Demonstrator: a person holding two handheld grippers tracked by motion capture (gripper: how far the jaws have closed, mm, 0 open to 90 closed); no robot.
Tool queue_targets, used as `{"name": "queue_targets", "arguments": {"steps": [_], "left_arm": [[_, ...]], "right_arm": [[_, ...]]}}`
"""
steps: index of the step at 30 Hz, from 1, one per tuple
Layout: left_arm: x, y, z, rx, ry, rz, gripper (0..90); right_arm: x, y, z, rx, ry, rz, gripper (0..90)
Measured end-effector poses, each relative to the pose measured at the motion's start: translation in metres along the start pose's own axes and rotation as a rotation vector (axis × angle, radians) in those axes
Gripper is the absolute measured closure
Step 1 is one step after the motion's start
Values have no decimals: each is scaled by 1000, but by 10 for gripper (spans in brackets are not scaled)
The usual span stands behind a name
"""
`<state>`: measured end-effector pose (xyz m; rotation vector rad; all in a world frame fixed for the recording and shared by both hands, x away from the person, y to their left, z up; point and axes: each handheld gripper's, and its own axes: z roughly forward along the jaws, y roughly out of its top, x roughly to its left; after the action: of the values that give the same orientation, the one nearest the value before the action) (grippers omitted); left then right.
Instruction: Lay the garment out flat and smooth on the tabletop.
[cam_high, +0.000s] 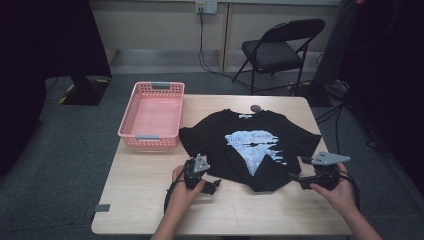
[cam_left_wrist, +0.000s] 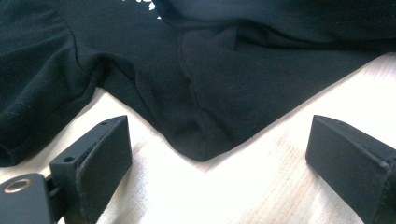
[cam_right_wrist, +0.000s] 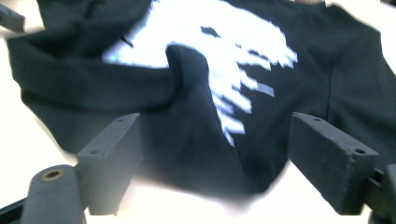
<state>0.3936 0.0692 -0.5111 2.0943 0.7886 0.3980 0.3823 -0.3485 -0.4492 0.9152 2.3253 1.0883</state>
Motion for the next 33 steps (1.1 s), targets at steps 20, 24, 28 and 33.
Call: {"name": "queue_targets", "arguments": {"steps": [20,24,28,33], "left_arm": [[-1,-1,-1,1,-3,2,64],[-1,-1,-1,1,-3,2,64],[-1,-1,-1,1,-3,2,64],[-1,-1,-1,1,-4,2,64]], "right_arm": [[18,32,71,20,39,25,568],[20,30,77,41,8,21,650],[19,29,76,26,-1,10,827],[15,27,69,19,7,-3,880]]}}
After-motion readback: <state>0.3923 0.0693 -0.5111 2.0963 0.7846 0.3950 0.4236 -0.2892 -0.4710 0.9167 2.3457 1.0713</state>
